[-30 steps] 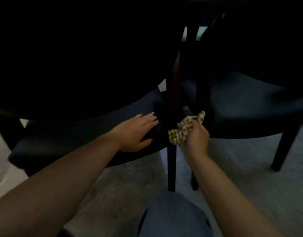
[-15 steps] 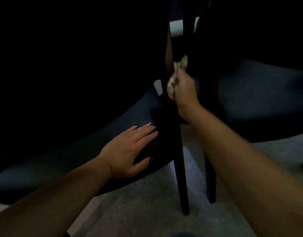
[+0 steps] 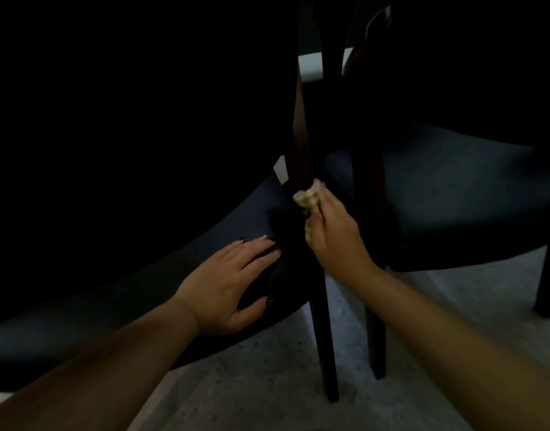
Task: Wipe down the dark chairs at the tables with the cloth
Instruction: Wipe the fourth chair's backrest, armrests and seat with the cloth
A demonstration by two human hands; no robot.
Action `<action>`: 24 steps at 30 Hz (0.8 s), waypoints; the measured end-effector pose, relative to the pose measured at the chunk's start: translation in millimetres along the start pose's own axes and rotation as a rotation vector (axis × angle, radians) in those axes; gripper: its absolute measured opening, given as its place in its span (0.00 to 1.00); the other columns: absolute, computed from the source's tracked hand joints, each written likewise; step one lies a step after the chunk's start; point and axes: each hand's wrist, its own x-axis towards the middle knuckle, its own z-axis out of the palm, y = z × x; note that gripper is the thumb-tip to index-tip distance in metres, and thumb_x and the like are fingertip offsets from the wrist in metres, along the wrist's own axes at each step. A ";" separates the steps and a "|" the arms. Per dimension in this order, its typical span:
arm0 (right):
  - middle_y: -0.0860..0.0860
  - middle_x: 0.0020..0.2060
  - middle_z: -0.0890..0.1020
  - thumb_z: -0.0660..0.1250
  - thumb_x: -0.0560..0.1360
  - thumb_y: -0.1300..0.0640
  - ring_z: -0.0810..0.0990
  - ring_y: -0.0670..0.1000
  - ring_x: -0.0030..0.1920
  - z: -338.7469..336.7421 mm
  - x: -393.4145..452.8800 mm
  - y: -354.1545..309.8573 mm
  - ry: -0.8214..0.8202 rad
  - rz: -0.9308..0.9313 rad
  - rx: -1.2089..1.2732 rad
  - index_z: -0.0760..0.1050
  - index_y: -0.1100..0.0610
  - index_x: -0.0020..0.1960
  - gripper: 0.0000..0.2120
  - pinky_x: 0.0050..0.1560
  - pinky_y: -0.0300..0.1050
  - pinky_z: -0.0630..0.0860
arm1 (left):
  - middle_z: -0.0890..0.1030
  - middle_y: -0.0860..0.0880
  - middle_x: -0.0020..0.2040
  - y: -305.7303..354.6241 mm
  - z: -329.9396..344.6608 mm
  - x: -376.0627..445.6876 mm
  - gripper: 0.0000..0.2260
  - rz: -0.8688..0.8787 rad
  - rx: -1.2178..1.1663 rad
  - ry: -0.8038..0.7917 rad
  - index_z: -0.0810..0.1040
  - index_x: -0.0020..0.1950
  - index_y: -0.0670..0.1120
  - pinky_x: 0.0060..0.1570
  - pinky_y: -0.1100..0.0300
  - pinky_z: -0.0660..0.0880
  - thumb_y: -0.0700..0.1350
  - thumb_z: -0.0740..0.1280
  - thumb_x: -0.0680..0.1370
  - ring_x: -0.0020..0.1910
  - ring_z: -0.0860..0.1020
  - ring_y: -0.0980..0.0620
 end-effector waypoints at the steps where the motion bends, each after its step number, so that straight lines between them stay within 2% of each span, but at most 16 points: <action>1: 0.62 0.65 0.73 0.56 0.80 0.64 0.70 0.52 0.69 -4.4 -2.4 4.8 0.000 -0.246 -0.185 0.68 0.68 0.69 0.19 0.69 0.45 0.66 | 0.65 0.43 0.75 0.2 -0.4 0.2 0.32 -0.003 -0.009 0.002 0.65 0.76 0.45 0.74 0.48 0.59 0.59 0.58 0.76 0.75 0.63 0.46; 2: 0.65 0.66 0.72 0.57 0.79 0.65 0.67 0.59 0.70 -6.7 -1.9 8.7 -0.034 -0.490 -0.362 0.68 0.70 0.68 0.19 0.72 0.52 0.63 | 0.66 0.43 0.75 0.4 -1.0 0.1 0.31 -0.004 -0.018 0.007 0.66 0.76 0.44 0.74 0.48 0.60 0.59 0.58 0.76 0.74 0.65 0.46; 4: 0.65 0.64 0.75 0.58 0.78 0.63 0.69 0.63 0.69 -10.7 3.2 9.5 -0.259 -0.826 -0.738 0.73 0.69 0.64 0.18 0.71 0.57 0.62 | 0.68 0.42 0.73 1.6 -2.5 -0.8 0.30 -0.003 -0.027 0.019 0.68 0.74 0.43 0.72 0.48 0.63 0.57 0.59 0.76 0.72 0.67 0.44; 6: 0.58 0.57 0.81 0.57 0.77 0.58 0.74 0.60 0.65 -15.1 14.0 4.2 -0.445 -0.955 -1.091 0.79 0.60 0.60 0.18 0.70 0.56 0.62 | 0.70 0.41 0.72 2.6 -3.5 -1.6 0.28 -0.002 -0.042 0.038 0.70 0.73 0.42 0.71 0.50 0.65 0.56 0.60 0.76 0.71 0.69 0.44; 8: 0.51 0.47 0.84 0.58 0.74 0.54 0.81 0.55 0.56 -17.3 38.6 -15.9 -0.483 -0.987 -1.280 0.83 0.53 0.50 0.15 0.69 0.54 0.66 | 0.72 0.41 0.70 2.6 -2.7 -2.8 0.27 -0.006 -0.056 0.065 0.72 0.71 0.42 0.69 0.51 0.66 0.55 0.60 0.76 0.69 0.71 0.43; 9: 0.51 0.44 0.84 0.58 0.74 0.54 0.82 0.55 0.53 -16.1 56.3 -24.9 -0.429 -0.985 -1.310 0.84 0.53 0.48 0.15 0.68 0.55 0.67 | 0.72 0.41 0.70 2.3 -2.2 -3.3 0.27 -0.009 -0.058 0.072 0.73 0.71 0.42 0.69 0.52 0.66 0.54 0.60 0.76 0.69 0.71 0.43; 10: 0.53 0.47 0.84 0.56 0.74 0.55 0.80 0.56 0.55 -16.5 74.0 -33.7 -0.373 -0.927 -1.328 0.83 0.54 0.50 0.17 0.69 0.56 0.66 | 0.72 0.41 0.70 2.4 -1.7 -3.6 0.26 -0.014 -0.062 0.073 0.73 0.70 0.42 0.68 0.52 0.67 0.54 0.60 0.76 0.68 0.72 0.43; 12: 0.58 0.63 0.77 0.51 0.78 0.57 0.69 0.59 0.68 -15.1 101.8 -47.0 -0.290 -0.775 -1.306 0.76 0.58 0.64 0.21 0.75 0.56 0.55 | 0.73 0.41 0.69 2.5 -1.0 -4.3 0.26 -0.026 -0.078 0.078 0.74 0.70 0.41 0.68 0.52 0.68 0.53 0.60 0.76 0.68 0.72 0.43; 13: 0.58 0.67 0.73 0.50 0.79 0.56 0.65 0.59 0.71 -10.1 106.7 -49.0 -0.290 -0.713 -1.317 0.72 0.59 0.68 0.22 0.76 0.56 0.50 | 0.74 0.41 0.69 2.7 -0.9 -5.0 0.25 -0.036 -0.085 0.086 0.74 0.69 0.41 0.67 0.52 0.69 0.53 0.59 0.76 0.67 0.73 0.43; 14: 0.58 0.66 0.74 0.49 0.80 0.56 0.65 0.60 0.70 -2.6 104.5 -47.0 -0.324 -0.717 -1.350 0.72 0.59 0.67 0.21 0.75 0.56 0.49 | 0.74 0.42 0.68 2.9 -1.3 -5.8 0.25 -0.052 -0.085 0.091 0.75 0.68 0.41 0.66 0.51 0.71 0.52 0.59 0.76 0.67 0.73 0.43; 16: 0.56 0.54 0.81 0.50 0.80 0.57 0.74 0.59 0.60 9.7 82.5 -42.8 -0.493 -0.771 -1.400 0.77 0.58 0.60 0.19 0.73 0.57 0.52 | 0.76 0.42 0.66 4.1 -3.1 -7.8 0.24 -0.098 -0.063 0.105 0.77 0.66 0.40 0.61 0.50 0.74 0.52 0.59 0.75 0.64 0.75 0.43; 18: 0.53 0.47 0.83 0.52 0.79 0.56 0.77 0.56 0.53 14.9 51.4 -37.1 -0.592 -0.744 -1.307 0.77 0.57 0.60 0.17 0.72 0.52 0.54 | 0.79 0.42 0.62 7.8 -4.8 -11.8 0.23 -0.163 -0.035 0.127 0.79 0.63 0.40 0.55 0.50 0.76 0.52 0.59 0.75 0.60 0.78 0.43; 20: 0.53 0.46 0.84 0.55 0.78 0.56 0.79 0.55 0.51 23.2 36.5 -29.6 -0.517 -0.657 -1.199 0.76 0.57 0.62 0.17 0.71 0.49 0.56 | 0.80 0.42 0.60 12.4 -7.4 -19.3 0.22 -0.268 -0.037 0.149 0.80 0.62 0.40 0.53 0.51 0.76 0.51 0.58 0.75 0.58 0.79 0.42; 21: 0.54 0.45 0.83 0.55 0.78 0.57 0.79 0.56 0.50 30.0 34.7 -29.0 -0.468 -0.599 -1.124 0.77 0.58 0.59 0.16 0.70 0.48 0.57 | 0.80 0.42 0.61 14.7 -8.2 -24.9 0.21 -0.341 -0.045 0.167 0.80 0.62 0.40 0.54 0.50 0.76 0.49 0.58 0.76 0.59 0.78 0.42; 24: 0.60 0.47 0.81 0.53 0.78 0.61 0.77 0.59 0.49 54.1 28.6 -37.0 -0.393 -0.276 -0.875 0.77 0.62 0.52 0.14 0.61 0.49 0.63 | 0.75 0.43 0.68 21.5 -6.2 -53.8 0.21 -0.519 -0.062 0.189 0.75 0.68 0.42 0.65 0.49 0.70 0.49 0.58 0.79 0.68 0.73 0.44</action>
